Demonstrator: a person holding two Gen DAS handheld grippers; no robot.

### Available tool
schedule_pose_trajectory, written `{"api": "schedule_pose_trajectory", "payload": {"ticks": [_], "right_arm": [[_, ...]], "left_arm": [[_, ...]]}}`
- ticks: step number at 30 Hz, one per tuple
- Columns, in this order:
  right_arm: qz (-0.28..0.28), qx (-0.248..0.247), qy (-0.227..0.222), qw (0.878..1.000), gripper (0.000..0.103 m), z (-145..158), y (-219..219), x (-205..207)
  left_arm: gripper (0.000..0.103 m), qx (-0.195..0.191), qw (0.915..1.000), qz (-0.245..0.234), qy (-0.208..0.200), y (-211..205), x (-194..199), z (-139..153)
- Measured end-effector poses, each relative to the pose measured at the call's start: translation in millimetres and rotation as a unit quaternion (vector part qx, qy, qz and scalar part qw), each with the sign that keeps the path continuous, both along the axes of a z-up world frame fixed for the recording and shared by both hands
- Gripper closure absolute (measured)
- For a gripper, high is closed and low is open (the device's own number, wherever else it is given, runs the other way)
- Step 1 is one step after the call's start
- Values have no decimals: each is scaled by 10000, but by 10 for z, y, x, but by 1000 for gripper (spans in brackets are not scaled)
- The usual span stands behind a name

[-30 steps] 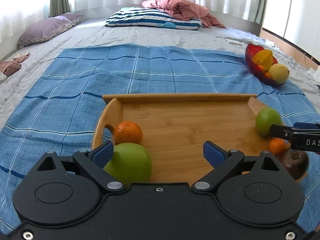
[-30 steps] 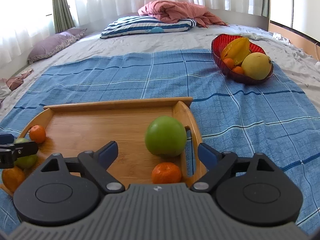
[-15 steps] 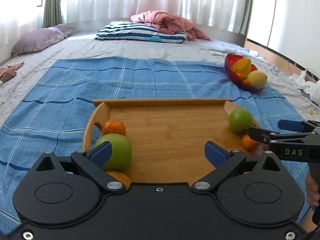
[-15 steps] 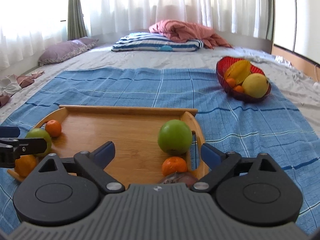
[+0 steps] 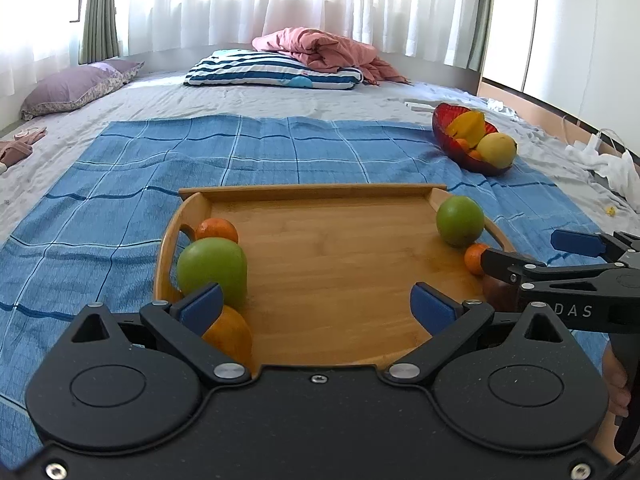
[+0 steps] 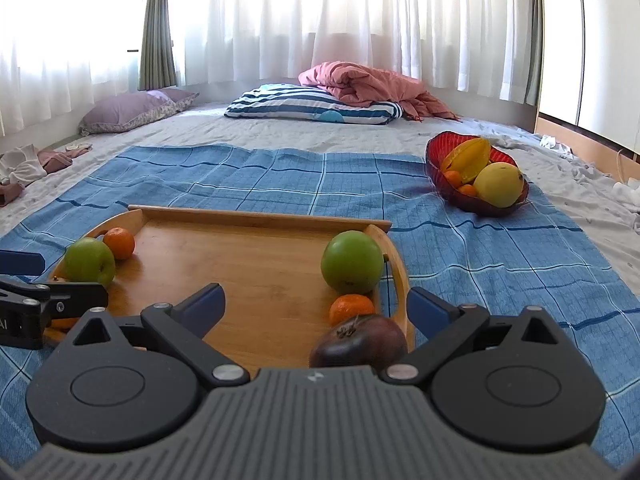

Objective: Organize fruits
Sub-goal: 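Withdraw both open grippers toward the dark red dates in front of the tray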

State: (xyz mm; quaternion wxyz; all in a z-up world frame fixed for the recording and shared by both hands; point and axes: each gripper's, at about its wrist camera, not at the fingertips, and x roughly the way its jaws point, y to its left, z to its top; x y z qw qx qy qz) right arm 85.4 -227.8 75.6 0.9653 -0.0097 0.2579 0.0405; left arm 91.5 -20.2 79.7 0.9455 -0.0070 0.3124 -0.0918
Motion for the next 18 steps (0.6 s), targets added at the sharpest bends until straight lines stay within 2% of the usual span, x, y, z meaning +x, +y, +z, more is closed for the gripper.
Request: {"api": "schedule_pose_trajectory", "payload": {"ticks": [18], "right_arm": [[-128,-238,-392,9989,0,-148,76,-444]], "left_arm": [[2,37,10000,50,14,-72,-274,-147]]}}
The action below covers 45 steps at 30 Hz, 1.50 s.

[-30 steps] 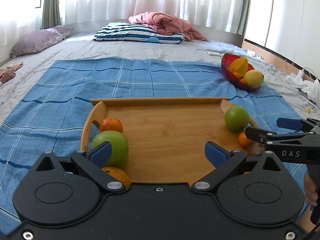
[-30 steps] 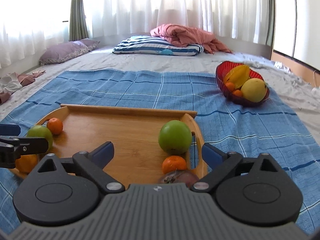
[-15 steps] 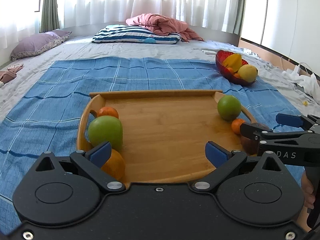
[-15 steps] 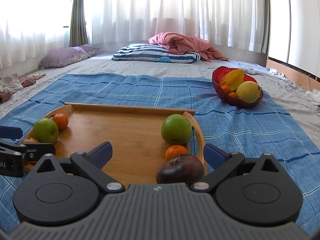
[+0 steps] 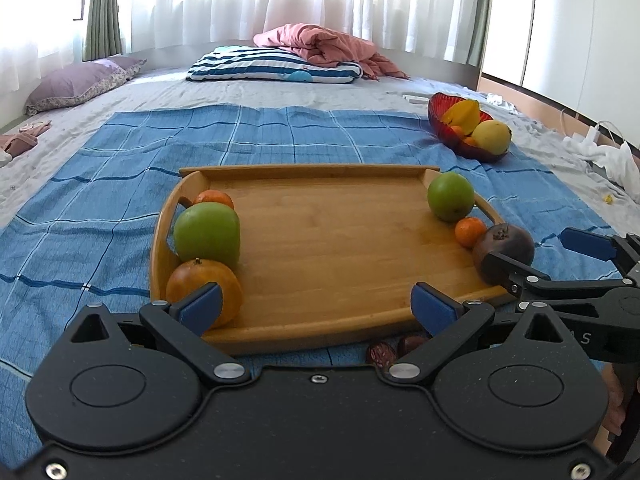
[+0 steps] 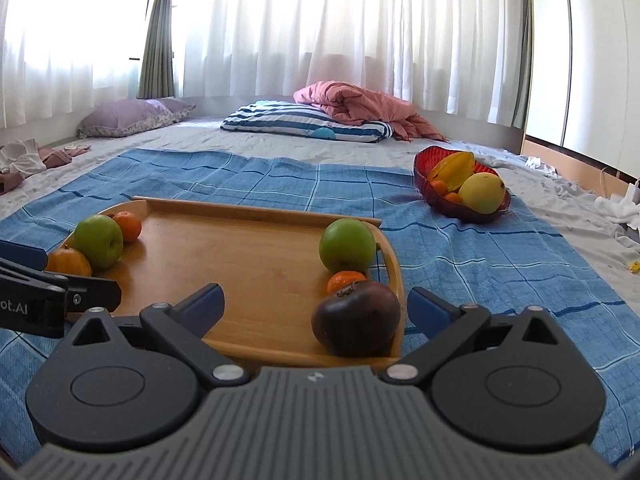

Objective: Organize fruits
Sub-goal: 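Withdraw both open grippers toward the dark red dates in front of the tray, then close the left gripper on a dark red date while the right grasps another date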

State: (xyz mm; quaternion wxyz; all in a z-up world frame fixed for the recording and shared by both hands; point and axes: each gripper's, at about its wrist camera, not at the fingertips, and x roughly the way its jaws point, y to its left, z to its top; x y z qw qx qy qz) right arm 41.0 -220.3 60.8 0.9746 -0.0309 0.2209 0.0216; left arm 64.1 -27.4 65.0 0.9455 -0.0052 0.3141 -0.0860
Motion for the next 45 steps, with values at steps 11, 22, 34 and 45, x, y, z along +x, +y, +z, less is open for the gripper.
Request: {"api": "schedule_pose_trajectory", "payload": {"ticks": [11,22,34,45], "right_arm": [[-134,136,-87,9998,0,-133,-46,-182],[7,229,-70,9997,3,-225,-59,-334],[85,108,150,9998,36,-393,-32,-332],[17,47,293,9996,60,-486,14,-226]], "left_arm": [[2,77,9999,42,-89,-54,-154,-70],[2,120,9999,-2,-63,-103,-279,-182],[24,130,9997,-192,81,-197,-329,-317],[53,59,9992,-317,256,-337,-253,-429]]}}
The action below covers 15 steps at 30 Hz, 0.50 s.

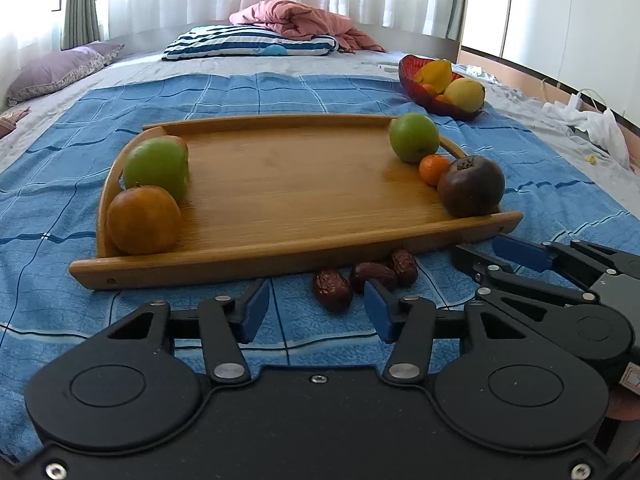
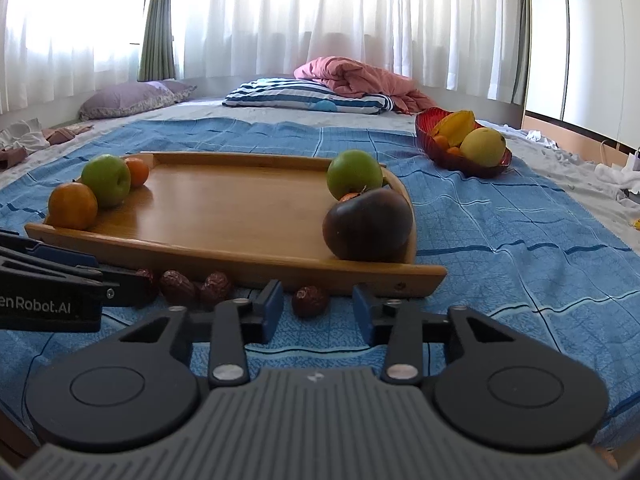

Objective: Organize fruits
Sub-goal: 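Close the left gripper on a dark red date while the right grasps another date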

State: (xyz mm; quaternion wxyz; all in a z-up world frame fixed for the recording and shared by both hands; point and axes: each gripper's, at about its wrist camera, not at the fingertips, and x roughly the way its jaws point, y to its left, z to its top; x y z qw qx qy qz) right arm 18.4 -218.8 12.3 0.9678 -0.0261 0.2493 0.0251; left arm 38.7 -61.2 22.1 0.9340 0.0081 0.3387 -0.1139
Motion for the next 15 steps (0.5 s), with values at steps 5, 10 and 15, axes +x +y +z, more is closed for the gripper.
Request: {"api": "schedule_pose_trajectory", "payload": {"ticks": [5,10,15], "right_arm": [[-36,14,70,10000,66,-44,21,75],[-79,55,116,9999,69,-80,26,114],[-87,85,109,9999,71,-88,20,131]], "left_arm": [[52,6,10000,37,9,-66,44,-45],[52,-21,9999,64,76,-101,80,-94],[56,-104,9999,78,89,-107,109,-116]]}}
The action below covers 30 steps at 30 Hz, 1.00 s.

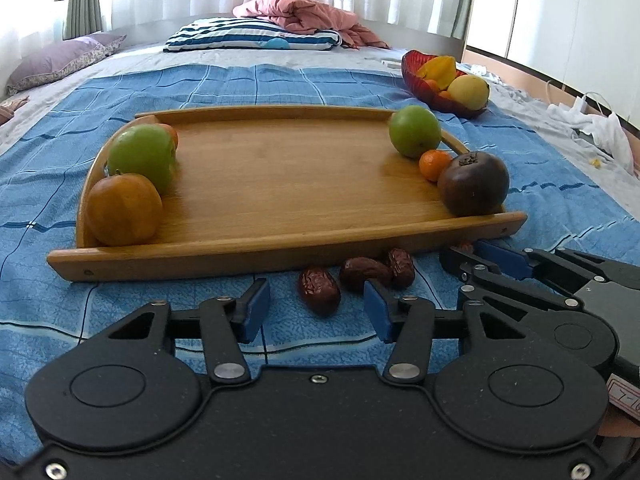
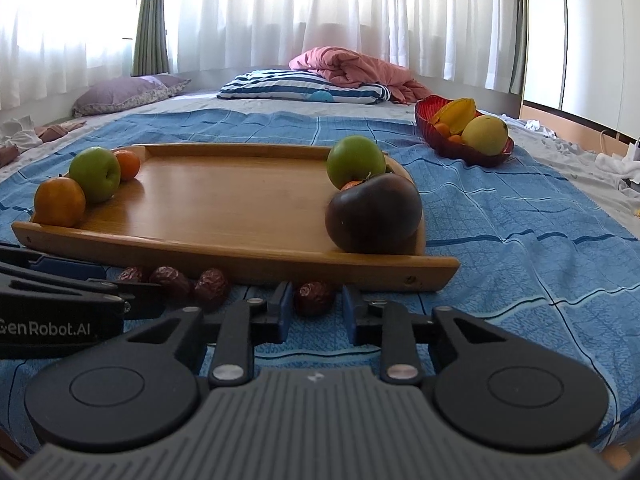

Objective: Organize fruits
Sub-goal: 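Close the left gripper on a dark red date while the right grasps another date, then lift and carry both dates over the tray with both grippers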

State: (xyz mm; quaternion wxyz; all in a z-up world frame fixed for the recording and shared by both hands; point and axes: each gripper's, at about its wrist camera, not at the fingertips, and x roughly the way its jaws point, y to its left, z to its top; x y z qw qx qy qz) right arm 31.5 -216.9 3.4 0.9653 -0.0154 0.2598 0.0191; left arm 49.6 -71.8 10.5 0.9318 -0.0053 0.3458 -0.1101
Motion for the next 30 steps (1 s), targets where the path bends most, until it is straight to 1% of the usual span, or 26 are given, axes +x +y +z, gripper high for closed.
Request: {"api": "schedule_pose_trajectory", "payload": {"ticks": [2,4,6,8,11,14,21,30], "right_arm": [[-4,14,6,10000,72,-4,-1,13],[-5,32,15,10000,74,-5,-4,22],[-11,47,32,10000,75,-6,-4,32],[-15,77,51,10000,76,0,-9,37],[7,141,56,9999,76,21,-25,25],[22,176,25,9998,76,48,-27,-7],[133,147,-213,9996,77,170,-2,-112],[226,139,-385,9989,77,276,48,-68]], "left_arm": [[64,-1,10000,15,-7,-7,10,-3],[67,-7,10000,4,-10,-15,14,-4],[73,-45,10000,-39,2,-24,13,-5],[82,-45,10000,-31,-29,-36,0,-2],[82,29,9998,52,-185,-45,-38,27],[82,3,9996,55,-260,-33,-61,75],[82,11,9988,142,-462,13,-112,189],[82,60,9971,326,-681,129,-41,319]]}}
